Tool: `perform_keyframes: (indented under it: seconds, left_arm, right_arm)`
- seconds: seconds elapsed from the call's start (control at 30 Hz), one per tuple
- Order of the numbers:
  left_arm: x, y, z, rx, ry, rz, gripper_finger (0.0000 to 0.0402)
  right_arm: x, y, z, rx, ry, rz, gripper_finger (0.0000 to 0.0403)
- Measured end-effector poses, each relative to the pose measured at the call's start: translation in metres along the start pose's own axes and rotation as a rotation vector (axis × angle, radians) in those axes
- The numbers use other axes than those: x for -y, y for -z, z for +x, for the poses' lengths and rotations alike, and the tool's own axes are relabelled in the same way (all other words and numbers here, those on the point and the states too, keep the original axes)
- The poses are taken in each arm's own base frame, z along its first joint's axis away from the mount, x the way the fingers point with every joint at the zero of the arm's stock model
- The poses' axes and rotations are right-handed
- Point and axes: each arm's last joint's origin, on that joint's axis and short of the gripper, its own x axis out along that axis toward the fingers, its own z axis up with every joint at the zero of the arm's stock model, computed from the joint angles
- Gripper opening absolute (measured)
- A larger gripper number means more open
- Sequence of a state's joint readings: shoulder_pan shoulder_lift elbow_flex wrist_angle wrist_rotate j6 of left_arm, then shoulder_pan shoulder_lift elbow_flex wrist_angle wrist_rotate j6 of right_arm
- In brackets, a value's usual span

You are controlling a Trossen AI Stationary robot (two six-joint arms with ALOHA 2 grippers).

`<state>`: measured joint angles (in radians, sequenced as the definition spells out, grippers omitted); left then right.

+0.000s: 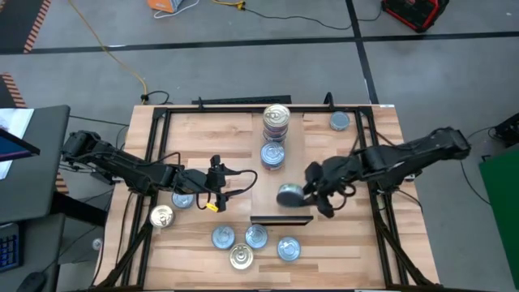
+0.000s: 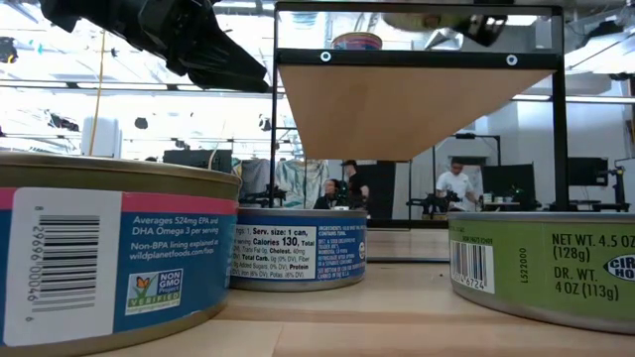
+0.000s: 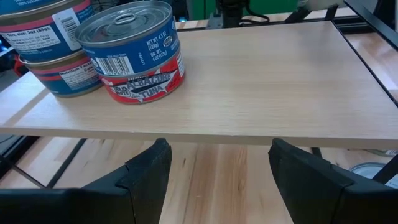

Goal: Stack canned seafood by type on shelf
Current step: Put the green and white tuna can on the shelf, then stack the green and white tuna can on top of the green and white tuna can on the shelf

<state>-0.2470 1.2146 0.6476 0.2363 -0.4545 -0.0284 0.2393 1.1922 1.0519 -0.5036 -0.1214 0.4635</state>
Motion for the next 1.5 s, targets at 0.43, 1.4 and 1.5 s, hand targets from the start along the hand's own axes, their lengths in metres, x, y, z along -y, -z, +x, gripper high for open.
perform_keyframes:
  seconds: [0.43, 1.4, 1.5]
  left_arm:
    - [0.0, 0.001, 0.0, -0.008, 0.013, 0.001, 0.0258]
    - [0.001, 0.0, 0.0, -0.002, 0.026, -0.019, 0.0258]
    - [0.001, -0.001, 0.0, 0.008, 0.019, -0.015, 0.0258]
  right_arm:
    - [0.053, -0.017, 0.034, -0.121, -0.118, 0.146, 0.0212]
    - [0.097, 0.031, -0.041, -0.374, 0.706, 0.326, 0.029]
    - [0.116, 0.037, -0.033, -0.447, 0.765, 0.327, 0.029]
